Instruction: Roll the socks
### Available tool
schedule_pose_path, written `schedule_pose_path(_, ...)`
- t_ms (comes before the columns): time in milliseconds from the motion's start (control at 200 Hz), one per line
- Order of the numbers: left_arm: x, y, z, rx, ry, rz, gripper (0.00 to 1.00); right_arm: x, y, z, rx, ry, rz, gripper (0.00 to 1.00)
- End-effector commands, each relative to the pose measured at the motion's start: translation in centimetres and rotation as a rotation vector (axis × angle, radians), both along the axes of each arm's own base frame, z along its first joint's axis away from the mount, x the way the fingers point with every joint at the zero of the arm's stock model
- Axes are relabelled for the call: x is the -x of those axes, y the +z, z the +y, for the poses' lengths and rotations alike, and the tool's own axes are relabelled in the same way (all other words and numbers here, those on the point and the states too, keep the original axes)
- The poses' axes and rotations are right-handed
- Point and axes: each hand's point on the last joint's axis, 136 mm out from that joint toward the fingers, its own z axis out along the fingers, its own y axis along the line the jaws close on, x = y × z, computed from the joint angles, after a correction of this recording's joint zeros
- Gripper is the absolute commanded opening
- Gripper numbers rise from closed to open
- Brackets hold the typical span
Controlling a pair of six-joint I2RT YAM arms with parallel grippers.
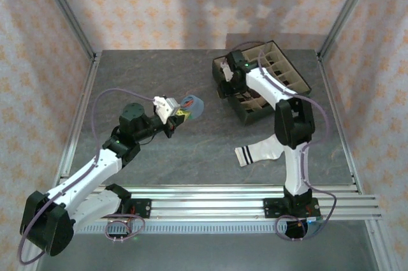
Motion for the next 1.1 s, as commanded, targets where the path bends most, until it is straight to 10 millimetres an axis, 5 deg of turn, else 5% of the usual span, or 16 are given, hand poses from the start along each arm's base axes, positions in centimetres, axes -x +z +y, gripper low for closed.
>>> schedule_pose_path(0,0.1,0.3,1.4,-0.026,0.066,-0.03,0.0,1.4,1.1,5.0,-0.059,0.075,0.014,0.52)
schedule_pose_path(265,1.5,1.2,3.6,-0.027,0.154,-0.069,0.0,4.1,3.2,16.6,-0.214,0.271,0.028,0.52)
schedule_pose_path(415,2.3,1.8,4.6,-0.053,0.183,-0.092,0.0,3.5,7.2,18.1,-0.263,0.286,-0.041,0.53)
schedule_pose_path(716,0.6,2.0,3.0,-0.073,0.13,-0.071,0.0,0.2,12.9,9.6,-0.123,0.106,-0.18,0.55)
schedule_pose_path(1096,-6.9,0.7,-5.6,-0.146,-0.013,-0.036,0.0,-0.9,9.4,-7.2,-0.012,-0.22,-0.104,0.56)
